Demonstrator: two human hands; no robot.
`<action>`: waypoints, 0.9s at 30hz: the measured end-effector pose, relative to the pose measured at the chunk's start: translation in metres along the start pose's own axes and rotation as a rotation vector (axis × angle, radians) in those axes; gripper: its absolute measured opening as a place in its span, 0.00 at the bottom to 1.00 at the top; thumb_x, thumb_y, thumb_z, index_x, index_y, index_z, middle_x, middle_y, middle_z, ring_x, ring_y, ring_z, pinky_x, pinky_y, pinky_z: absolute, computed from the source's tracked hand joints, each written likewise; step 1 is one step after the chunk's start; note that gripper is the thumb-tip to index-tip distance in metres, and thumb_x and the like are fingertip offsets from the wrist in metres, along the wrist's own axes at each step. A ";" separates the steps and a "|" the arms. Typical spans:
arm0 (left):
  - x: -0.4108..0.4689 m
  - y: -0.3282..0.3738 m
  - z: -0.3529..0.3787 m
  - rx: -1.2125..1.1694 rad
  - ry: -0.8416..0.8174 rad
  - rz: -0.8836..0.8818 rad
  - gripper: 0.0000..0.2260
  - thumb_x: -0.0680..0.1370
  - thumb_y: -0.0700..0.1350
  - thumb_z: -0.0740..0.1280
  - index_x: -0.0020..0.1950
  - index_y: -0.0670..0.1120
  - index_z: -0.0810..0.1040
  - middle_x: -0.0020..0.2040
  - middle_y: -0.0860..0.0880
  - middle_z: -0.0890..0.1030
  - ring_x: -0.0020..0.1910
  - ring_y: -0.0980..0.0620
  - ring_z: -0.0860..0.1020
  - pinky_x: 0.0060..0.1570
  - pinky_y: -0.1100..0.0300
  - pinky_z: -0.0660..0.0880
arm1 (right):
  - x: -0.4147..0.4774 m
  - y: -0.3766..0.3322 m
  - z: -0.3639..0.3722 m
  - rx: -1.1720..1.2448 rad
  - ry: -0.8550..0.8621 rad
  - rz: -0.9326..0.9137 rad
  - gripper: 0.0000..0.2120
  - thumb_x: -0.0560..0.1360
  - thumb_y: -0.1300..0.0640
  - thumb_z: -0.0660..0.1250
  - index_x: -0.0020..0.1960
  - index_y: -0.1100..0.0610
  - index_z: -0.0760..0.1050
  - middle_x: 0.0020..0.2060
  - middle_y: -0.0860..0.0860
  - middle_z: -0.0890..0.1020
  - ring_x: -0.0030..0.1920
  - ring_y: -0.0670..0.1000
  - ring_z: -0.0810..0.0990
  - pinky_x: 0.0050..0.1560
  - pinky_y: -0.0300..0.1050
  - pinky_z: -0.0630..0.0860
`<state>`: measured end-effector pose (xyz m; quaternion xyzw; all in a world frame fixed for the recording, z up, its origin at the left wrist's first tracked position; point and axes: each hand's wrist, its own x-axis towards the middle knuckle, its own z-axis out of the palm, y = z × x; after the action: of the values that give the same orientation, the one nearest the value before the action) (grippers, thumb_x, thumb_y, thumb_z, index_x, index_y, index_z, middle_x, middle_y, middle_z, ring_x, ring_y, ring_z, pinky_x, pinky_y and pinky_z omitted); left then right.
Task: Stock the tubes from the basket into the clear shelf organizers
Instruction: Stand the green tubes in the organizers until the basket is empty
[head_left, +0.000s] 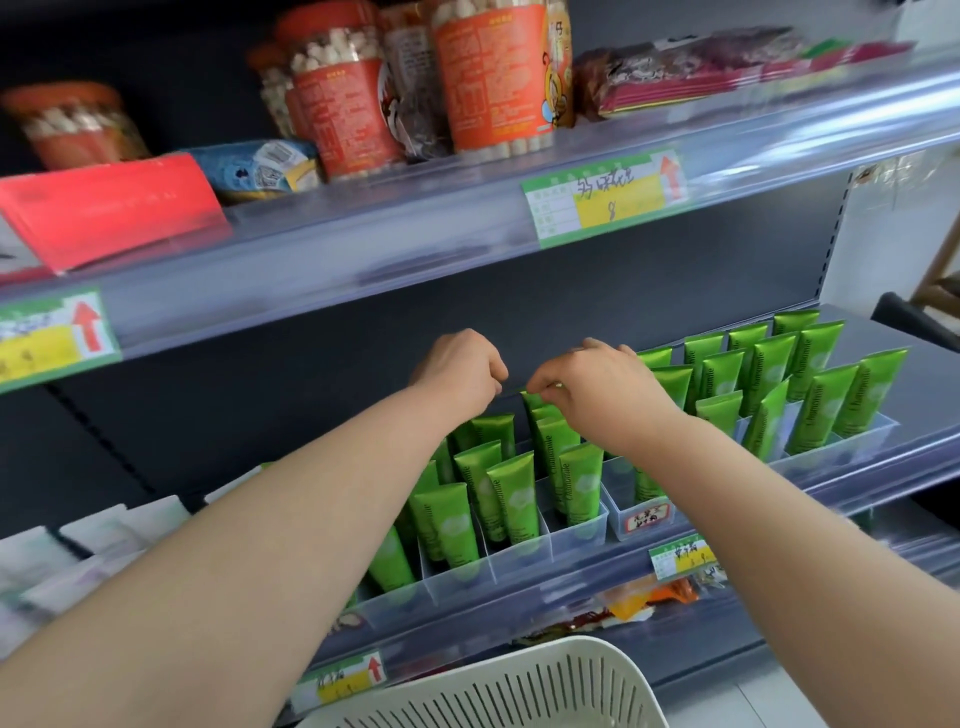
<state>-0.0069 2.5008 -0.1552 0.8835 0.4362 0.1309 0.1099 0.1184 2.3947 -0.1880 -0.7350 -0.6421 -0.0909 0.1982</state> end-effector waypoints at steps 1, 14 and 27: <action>-0.004 -0.003 -0.003 0.005 0.002 -0.002 0.06 0.73 0.41 0.73 0.47 0.52 0.85 0.51 0.54 0.82 0.50 0.51 0.80 0.48 0.60 0.76 | -0.003 -0.005 -0.001 0.012 0.003 -0.021 0.12 0.79 0.55 0.59 0.55 0.42 0.78 0.51 0.43 0.82 0.56 0.51 0.72 0.52 0.49 0.69; -0.043 -0.025 -0.019 0.056 -0.032 0.027 0.04 0.71 0.49 0.75 0.39 0.50 0.84 0.39 0.58 0.80 0.44 0.55 0.79 0.45 0.59 0.76 | -0.028 -0.044 0.006 -0.098 -0.145 -0.128 0.10 0.78 0.53 0.62 0.55 0.43 0.78 0.50 0.46 0.81 0.63 0.49 0.67 0.54 0.50 0.62; -0.054 -0.015 -0.013 0.188 -0.178 0.054 0.06 0.69 0.44 0.76 0.45 0.51 0.85 0.46 0.54 0.84 0.48 0.52 0.80 0.47 0.59 0.76 | -0.035 -0.034 0.004 -0.073 -0.124 -0.067 0.13 0.77 0.48 0.63 0.61 0.44 0.74 0.55 0.44 0.80 0.62 0.50 0.68 0.56 0.51 0.64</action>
<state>-0.0539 2.4671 -0.1548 0.9094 0.4111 0.0132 0.0614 0.0790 2.3676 -0.1991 -0.7241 -0.6735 -0.0749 0.1280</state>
